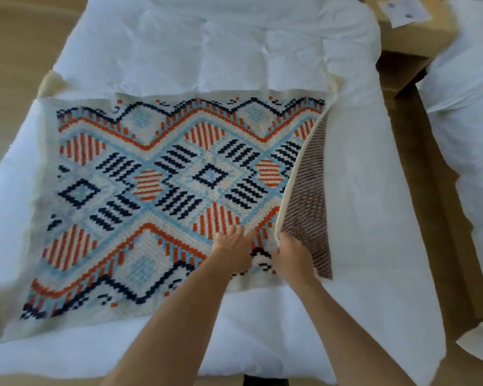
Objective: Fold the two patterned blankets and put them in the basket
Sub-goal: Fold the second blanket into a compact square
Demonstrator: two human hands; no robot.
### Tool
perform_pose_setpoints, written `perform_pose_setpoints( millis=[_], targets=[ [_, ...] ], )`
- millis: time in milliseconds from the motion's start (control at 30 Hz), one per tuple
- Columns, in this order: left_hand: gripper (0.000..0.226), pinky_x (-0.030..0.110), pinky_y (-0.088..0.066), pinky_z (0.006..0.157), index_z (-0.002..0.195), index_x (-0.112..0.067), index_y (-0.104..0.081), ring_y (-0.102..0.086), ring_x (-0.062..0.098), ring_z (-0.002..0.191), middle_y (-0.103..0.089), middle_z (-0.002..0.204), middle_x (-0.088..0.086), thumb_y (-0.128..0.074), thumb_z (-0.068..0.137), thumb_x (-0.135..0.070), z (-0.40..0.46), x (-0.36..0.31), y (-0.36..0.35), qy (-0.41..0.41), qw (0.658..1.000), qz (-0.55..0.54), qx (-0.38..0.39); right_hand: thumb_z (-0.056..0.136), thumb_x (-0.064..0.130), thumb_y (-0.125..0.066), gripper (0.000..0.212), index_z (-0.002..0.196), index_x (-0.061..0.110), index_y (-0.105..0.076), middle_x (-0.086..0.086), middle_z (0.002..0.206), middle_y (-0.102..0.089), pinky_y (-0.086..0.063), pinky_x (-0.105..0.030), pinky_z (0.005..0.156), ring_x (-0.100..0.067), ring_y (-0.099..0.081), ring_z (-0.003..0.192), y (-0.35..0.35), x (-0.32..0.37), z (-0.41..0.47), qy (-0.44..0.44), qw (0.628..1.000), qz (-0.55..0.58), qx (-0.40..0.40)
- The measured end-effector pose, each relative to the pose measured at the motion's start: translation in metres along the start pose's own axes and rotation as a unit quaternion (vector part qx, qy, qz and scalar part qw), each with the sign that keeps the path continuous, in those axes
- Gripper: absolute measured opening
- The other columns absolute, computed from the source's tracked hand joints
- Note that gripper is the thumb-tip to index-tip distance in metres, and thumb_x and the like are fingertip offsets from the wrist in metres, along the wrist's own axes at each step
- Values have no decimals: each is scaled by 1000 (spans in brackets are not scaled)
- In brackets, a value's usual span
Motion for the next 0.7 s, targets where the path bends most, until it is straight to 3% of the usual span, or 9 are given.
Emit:
perform_pose_setpoints(
  millis=[133, 333, 467, 700],
  targets=[
    [76, 52, -33, 109, 152, -27, -2, -23, 33, 140, -19, 154, 13, -50, 93, -26, -51, 66, 10, -4, 1000, -23, -6, 93, 13, -47, 21, 111, 5, -54, -8, 104, -62, -50, -31, 73, -22, -61, 92, -17, 86, -24, -2, 1000, 4, -5],
    [79, 48, -41, 101, 150, -36, 6, -34, 33, 134, -24, 152, 13, -49, 94, -23, -114, 132, 12, -14, 997, -79, -16, 94, 15, -46, 39, 133, 7, -46, -8, 122, -59, -46, -31, 80, -23, -58, 109, -28, 194, -65, 40, 999, 3, 18],
    [82, 45, -45, 98, 151, -32, 9, -43, 31, 127, -30, 147, 10, -49, 95, -21, -150, 162, 9, -16, 993, -106, -44, 93, 15, -48, 35, 127, 5, -48, -9, 120, -60, -48, -33, 84, -24, -58, 109, -53, 243, -88, 62, 997, 20, 44],
    [62, 40, -38, 107, 148, -27, -27, -37, 23, 134, -33, 151, 0, -51, 92, -13, -190, 241, -25, 8, 991, -125, -38, 90, 10, -46, 36, 126, 5, -49, -12, 123, -57, -43, -36, 88, -29, -55, 112, -112, 313, -116, 114, 990, 4, 88]
  ],
)
Point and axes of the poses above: each hand's wrist, its own z-axis towards the middle knuckle, its own y-axis out of the back of the hand, x = y × z, the point moved 9 cm from there along z, towards the middle knuckle
